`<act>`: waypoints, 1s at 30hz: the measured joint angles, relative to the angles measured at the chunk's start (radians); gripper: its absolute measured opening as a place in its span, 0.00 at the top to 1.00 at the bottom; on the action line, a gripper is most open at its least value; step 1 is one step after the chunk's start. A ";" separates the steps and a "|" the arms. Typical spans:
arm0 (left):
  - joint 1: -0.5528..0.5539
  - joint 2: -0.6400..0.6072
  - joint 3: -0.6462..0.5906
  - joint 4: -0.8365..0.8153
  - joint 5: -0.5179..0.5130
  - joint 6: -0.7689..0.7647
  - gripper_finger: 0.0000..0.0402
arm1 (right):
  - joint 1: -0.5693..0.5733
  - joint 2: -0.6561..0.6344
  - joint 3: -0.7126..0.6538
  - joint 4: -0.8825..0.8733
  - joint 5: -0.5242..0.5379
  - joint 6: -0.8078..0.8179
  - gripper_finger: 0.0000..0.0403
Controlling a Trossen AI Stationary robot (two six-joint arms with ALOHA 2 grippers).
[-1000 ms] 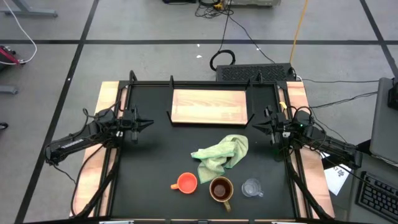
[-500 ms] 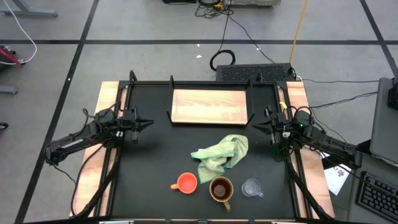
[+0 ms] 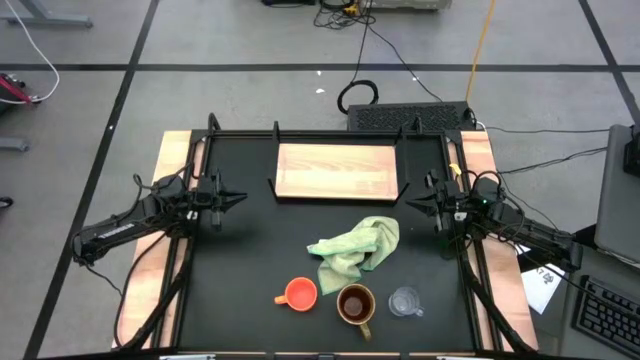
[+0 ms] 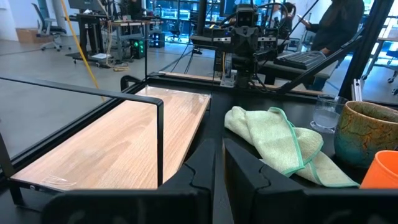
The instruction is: Stack small to large cups/mugs on shelf
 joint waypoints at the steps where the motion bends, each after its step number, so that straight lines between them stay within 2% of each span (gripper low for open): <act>1: 0.000 0.000 0.000 0.000 0.000 0.001 0.92 | 0.000 0.000 0.000 0.000 0.000 0.000 1.00; 16: 0.000 0.000 0.000 0.024 0.025 -0.020 0.93 | 0.000 0.000 0.000 0.000 0.000 0.000 1.00; 23: 0.000 0.000 0.000 0.050 0.029 -0.054 0.99 | 0.000 0.000 0.000 0.000 0.000 0.000 1.00; 30: 0.000 0.004 0.000 0.130 0.094 -0.081 0.99 | 0.000 0.000 0.000 0.000 0.000 0.000 1.00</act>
